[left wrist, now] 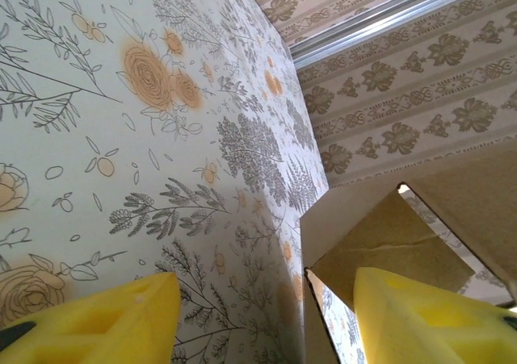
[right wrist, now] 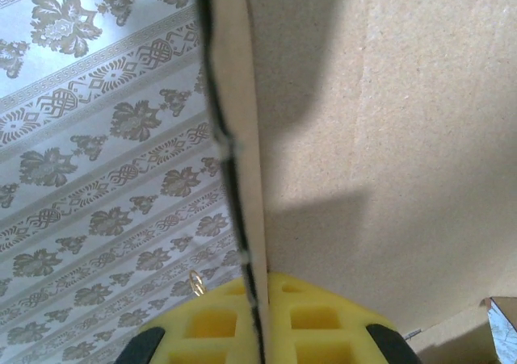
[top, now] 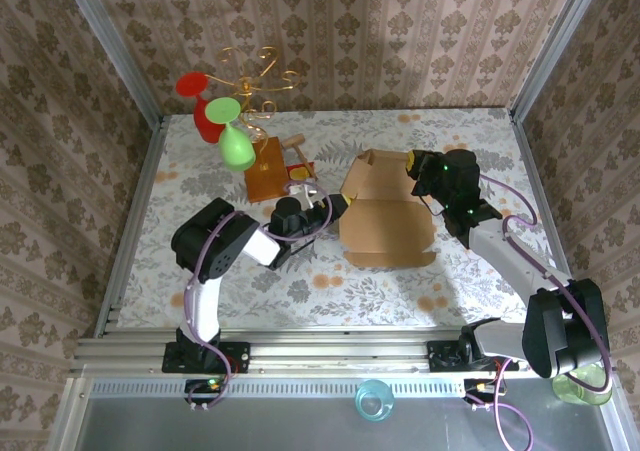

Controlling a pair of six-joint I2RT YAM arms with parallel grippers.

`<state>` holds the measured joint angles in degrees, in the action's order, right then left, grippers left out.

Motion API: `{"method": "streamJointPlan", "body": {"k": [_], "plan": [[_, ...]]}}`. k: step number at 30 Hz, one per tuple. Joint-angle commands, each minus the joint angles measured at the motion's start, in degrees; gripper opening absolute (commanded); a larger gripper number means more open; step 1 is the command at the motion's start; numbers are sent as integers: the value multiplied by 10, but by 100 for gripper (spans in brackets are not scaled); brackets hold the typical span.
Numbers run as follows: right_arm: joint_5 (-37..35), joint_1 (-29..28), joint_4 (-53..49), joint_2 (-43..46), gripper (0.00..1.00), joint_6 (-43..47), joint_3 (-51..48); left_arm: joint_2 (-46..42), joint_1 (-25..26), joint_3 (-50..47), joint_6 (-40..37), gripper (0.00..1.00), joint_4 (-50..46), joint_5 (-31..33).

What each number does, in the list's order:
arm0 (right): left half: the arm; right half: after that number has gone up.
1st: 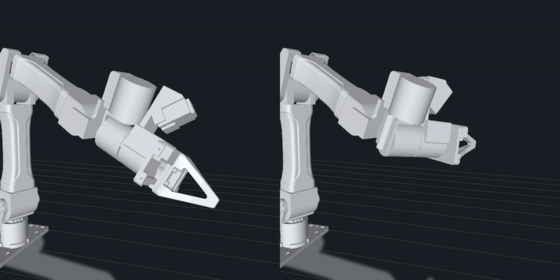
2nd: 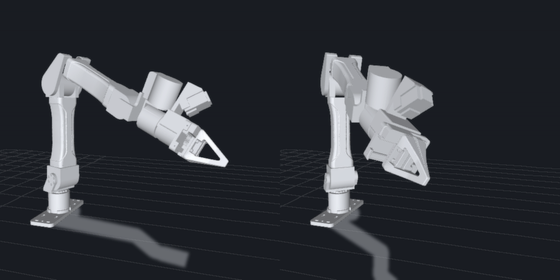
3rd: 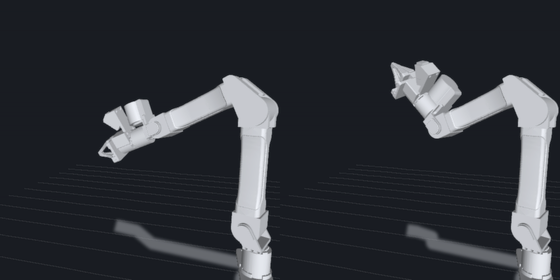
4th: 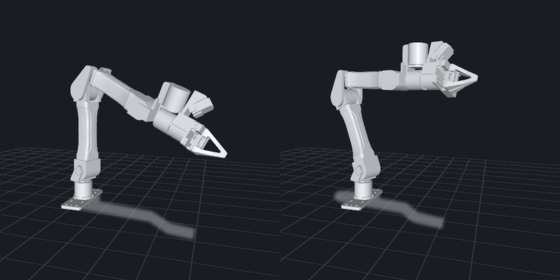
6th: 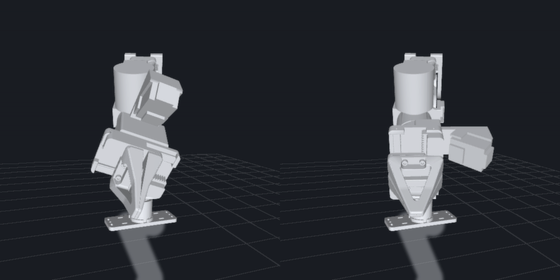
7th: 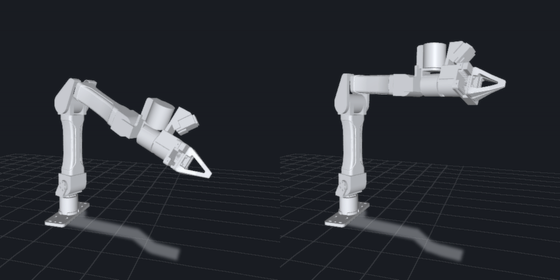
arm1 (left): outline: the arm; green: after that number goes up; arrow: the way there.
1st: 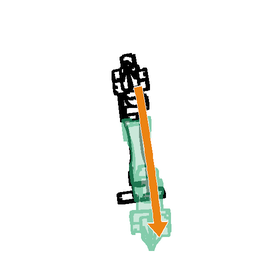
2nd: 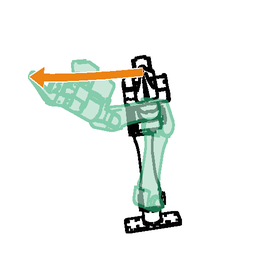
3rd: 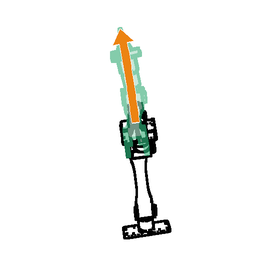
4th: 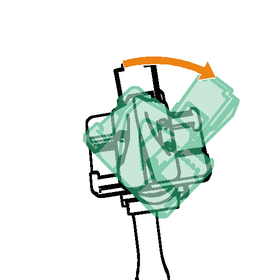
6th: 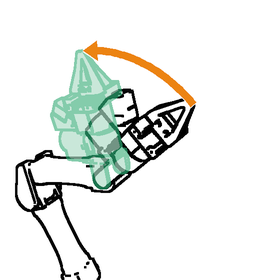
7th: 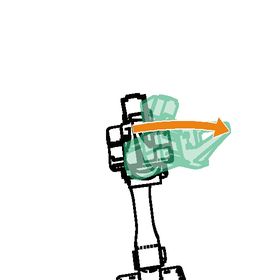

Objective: Fold the paper box

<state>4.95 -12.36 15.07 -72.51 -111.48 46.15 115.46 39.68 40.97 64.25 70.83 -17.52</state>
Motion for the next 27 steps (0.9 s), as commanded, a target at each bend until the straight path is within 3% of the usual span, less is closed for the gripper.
{"method": "streamJointPlan", "body": {"k": [1, 9, 16, 27], "plan": [[22, -4, 13, -5, 0, -16, 1, 11, 6, 22, -18, 60, 31, 4], [20, -5, 12, -10, 0, -8, -1, 19, 9, 16, -25, 55, 31, 12], [-9, -17, 48, -34, 0, 50, -16, -14, -7, -84, 8, 62, 20, 59], [-32, -45, 118, -112, 0, 103, -20, -69, -35, -187, 19, 58, 25, 79]]}}
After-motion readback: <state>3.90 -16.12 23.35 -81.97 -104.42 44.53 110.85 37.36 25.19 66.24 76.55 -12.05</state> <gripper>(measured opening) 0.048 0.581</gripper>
